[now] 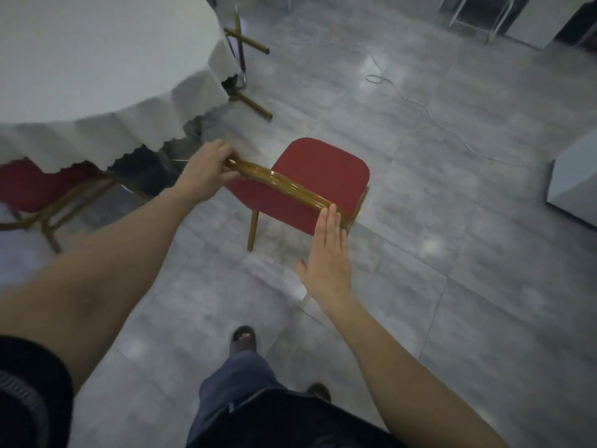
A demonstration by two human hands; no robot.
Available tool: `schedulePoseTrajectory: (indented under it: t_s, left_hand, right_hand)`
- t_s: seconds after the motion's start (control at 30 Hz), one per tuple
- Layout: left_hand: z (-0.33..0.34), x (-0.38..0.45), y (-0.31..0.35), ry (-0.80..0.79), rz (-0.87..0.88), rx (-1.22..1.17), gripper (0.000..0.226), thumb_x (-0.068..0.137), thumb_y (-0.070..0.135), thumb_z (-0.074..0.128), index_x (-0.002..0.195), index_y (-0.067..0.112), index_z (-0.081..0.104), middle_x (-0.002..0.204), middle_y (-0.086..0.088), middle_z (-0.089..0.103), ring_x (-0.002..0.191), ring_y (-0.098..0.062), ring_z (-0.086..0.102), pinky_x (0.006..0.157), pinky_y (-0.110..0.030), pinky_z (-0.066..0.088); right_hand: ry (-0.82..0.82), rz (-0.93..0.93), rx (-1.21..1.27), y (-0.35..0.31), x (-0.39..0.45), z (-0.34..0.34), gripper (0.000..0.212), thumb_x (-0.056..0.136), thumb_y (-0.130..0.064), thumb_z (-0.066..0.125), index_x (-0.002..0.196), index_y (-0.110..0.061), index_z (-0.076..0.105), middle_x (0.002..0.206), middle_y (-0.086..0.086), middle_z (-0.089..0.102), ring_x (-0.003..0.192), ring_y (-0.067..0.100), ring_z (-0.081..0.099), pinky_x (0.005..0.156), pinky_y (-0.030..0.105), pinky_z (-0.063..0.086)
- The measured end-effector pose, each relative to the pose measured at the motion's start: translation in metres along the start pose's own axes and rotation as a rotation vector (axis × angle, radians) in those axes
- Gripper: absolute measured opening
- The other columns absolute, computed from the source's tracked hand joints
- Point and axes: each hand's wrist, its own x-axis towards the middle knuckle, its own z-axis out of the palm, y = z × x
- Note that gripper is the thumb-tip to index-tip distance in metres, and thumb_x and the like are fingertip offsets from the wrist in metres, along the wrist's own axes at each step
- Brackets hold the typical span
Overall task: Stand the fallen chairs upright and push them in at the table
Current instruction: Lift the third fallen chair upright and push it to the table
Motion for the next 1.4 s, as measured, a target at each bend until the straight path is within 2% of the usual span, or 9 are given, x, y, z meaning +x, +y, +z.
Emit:
schedulePoseTrajectory:
  t_s: [0.1,0.4,0.5,0.67,0.83,1.03,1.17,1.3,1.4]
  left_hand:
    - [0.013,-0.017,0.021,0.064,-0.062,-0.021,0.031,0.079,0.029,0.074,0.099,0.008,0.061,0.098,-0.008,0.053,0.092,-0.024,0.047,0.079,-0.033,0.041]
    - [0.062,-0.026,0.083,0.295,-0.199,-0.062,0.035,0.073,0.044,0.076,0.09,0.017,0.062,0.086,0.007,0.044,0.081,-0.011,0.036,0.064,-0.018,0.029]
    - [0.074,-0.026,0.108,0.337,-0.257,-0.079,0.033,0.074,0.044,0.076,0.09,0.018,0.063,0.086,0.006,0.047,0.081,-0.011,0.038,0.066,-0.015,0.031]
    - [0.099,-0.017,0.152,0.413,-0.389,-0.035,0.034,0.073,0.044,0.076,0.091,0.017,0.064,0.087,0.006,0.048,0.084,-0.014,0.043,0.071,-0.024,0.035]
    - [0.125,-0.004,0.213,0.518,-0.543,0.015,0.034,0.075,0.044,0.076,0.091,0.016,0.064,0.087,0.006,0.047,0.085,-0.013,0.04,0.073,-0.022,0.03]
    - [0.147,0.002,0.274,0.469,-0.654,0.109,0.035,0.087,0.038,0.064,0.115,0.017,0.061,0.1,-0.002,0.051,0.096,-0.018,0.045,0.081,-0.025,0.036]
    - [0.149,0.005,0.295,0.352,-0.677,0.165,0.045,0.089,0.029,0.06,0.13,0.014,0.051,0.113,-0.009,0.051,0.106,-0.027,0.046,0.09,-0.043,0.047]
    - [0.164,-0.012,0.315,0.251,-0.696,0.234,0.072,0.088,0.023,0.061,0.149,0.013,0.026,0.147,-0.012,0.036,0.134,-0.031,0.035,0.109,-0.046,0.037]
    - [0.183,-0.023,0.326,0.249,-0.727,0.261,0.079,0.089,0.023,0.061,0.153,0.012,0.015,0.159,-0.011,0.015,0.145,-0.03,0.021,0.116,-0.044,0.026]
  right_hand:
    - [0.009,-0.02,0.022,0.03,0.013,-0.007,0.106,0.088,-0.034,0.061,0.149,-0.007,-0.022,0.159,0.008,-0.025,0.148,0.021,-0.018,0.123,0.039,0.001]
    - [0.007,-0.124,0.084,0.11,0.081,-0.043,0.092,0.093,-0.026,0.055,0.153,-0.011,-0.012,0.162,0.004,-0.013,0.148,0.013,-0.014,0.123,0.036,0.004]
    - [-0.027,-0.196,0.09,0.136,0.099,-0.051,0.095,0.09,-0.023,0.059,0.153,-0.01,-0.011,0.162,0.005,-0.011,0.149,0.016,-0.011,0.123,0.034,0.005]
    - [-0.033,-0.354,0.109,0.179,0.128,-0.064,0.095,0.089,-0.02,0.06,0.153,-0.009,-0.009,0.162,0.007,-0.009,0.149,0.018,-0.01,0.122,0.033,0.006]
    - [-0.119,-0.525,0.107,0.231,0.168,-0.083,0.096,0.089,-0.019,0.061,0.153,-0.011,-0.01,0.163,0.006,-0.008,0.15,0.019,-0.007,0.122,0.036,0.01]
    - [-0.22,-0.685,0.043,0.269,0.208,-0.116,0.09,0.092,-0.025,0.058,0.153,-0.006,-0.006,0.162,0.012,-0.003,0.15,0.025,0.003,0.122,0.038,0.014]
    - [-0.272,-0.761,0.012,0.281,0.227,-0.126,0.088,0.092,-0.026,0.058,0.153,-0.005,-0.001,0.162,0.013,0.003,0.15,0.026,0.006,0.12,0.042,0.021]
    - [-0.211,-0.83,0.019,0.282,0.227,-0.132,0.08,0.091,-0.03,0.057,0.154,-0.012,0.01,0.161,0.007,0.013,0.146,0.027,0.021,0.108,0.043,0.039]
    - [-0.198,-0.9,0.029,0.284,0.222,-0.13,0.075,0.094,-0.024,0.053,0.154,-0.012,0.01,0.163,0.006,0.008,0.148,0.026,0.013,0.113,0.04,0.032]
